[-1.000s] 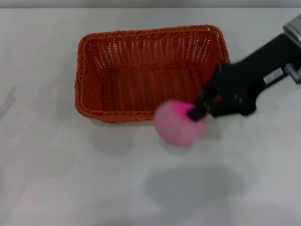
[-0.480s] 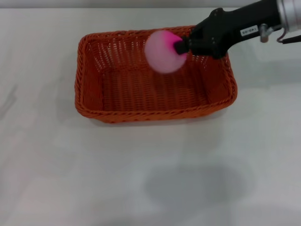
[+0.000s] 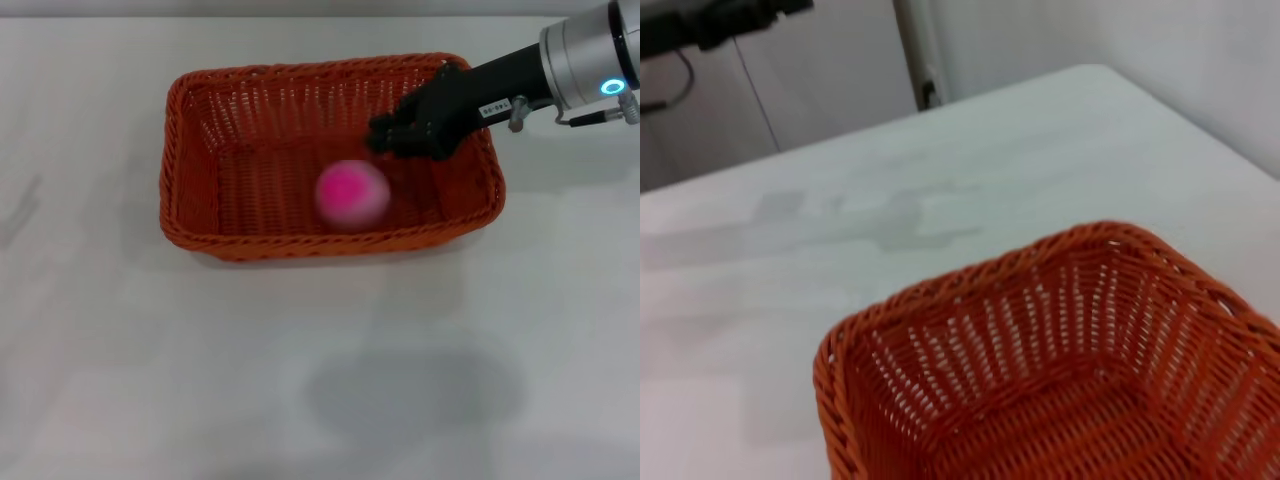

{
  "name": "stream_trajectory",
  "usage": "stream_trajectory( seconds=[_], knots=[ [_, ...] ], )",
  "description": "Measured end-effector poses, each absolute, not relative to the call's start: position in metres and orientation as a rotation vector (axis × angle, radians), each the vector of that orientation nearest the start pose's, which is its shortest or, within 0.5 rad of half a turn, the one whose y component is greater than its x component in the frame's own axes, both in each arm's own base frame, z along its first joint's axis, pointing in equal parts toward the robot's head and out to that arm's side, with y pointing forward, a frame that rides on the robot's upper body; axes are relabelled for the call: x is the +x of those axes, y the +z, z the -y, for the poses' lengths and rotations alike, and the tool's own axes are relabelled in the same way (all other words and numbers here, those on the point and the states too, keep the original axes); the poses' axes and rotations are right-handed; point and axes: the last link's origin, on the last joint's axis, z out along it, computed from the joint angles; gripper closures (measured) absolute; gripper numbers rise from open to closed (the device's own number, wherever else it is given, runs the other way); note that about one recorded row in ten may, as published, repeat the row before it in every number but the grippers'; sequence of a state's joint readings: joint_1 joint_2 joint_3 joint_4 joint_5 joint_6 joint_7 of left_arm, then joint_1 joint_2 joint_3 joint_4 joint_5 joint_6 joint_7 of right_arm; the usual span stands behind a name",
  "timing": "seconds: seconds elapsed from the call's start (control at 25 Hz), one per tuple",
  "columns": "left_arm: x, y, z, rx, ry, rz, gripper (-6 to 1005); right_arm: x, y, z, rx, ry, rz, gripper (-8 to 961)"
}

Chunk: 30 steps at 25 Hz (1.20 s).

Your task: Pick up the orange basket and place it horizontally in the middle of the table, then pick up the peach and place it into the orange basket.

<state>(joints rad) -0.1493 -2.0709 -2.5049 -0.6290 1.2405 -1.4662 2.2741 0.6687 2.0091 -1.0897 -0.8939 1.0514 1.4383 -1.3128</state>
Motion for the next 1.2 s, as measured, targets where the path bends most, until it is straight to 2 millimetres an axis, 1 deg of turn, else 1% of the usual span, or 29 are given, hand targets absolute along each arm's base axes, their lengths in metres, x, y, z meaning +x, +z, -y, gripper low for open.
stream_trajectory(
  seconds=[0.16, 0.44, 0.6, 0.68, 0.92, 1.12, 1.2],
  knots=[
    [-0.351, 0.092, -0.267, -1.831, -0.858, 0.391, 212, 0.201, 0.007, -0.383, -2.855, 0.218, -0.605, 876],
    [-0.352, 0.092, -0.267, -1.827, -0.854, 0.396, 212, 0.204, 0.014, -0.381, -2.836, 0.273, -0.598, 597],
    [-0.352, 0.093, -0.268, -1.825, -0.852, 0.393, 212, 0.206, 0.024, -0.373, -2.834, 0.293, -0.579, 435],
    [-0.351, 0.093, -0.268, -1.825, -0.852, 0.392, 212, 0.208, 0.031, -0.368, -2.817, 0.328, -0.574, 292],
    [-0.351, 0.097, -0.27, -1.806, -0.857, 0.384, 212, 0.219, 0.064, -0.344, -2.732, 0.542, -0.54, 566],
    [-0.349, 0.098, -0.273, -1.802, -0.863, 0.373, 212, 0.241, 0.09, -0.324, -2.593, 0.687, -0.535, 776],
    [-0.348, 0.098, -0.274, -1.797, -0.864, 0.372, 211, 0.25, 0.095, -0.317, -2.54, 0.744, -0.533, 775]
  ],
)
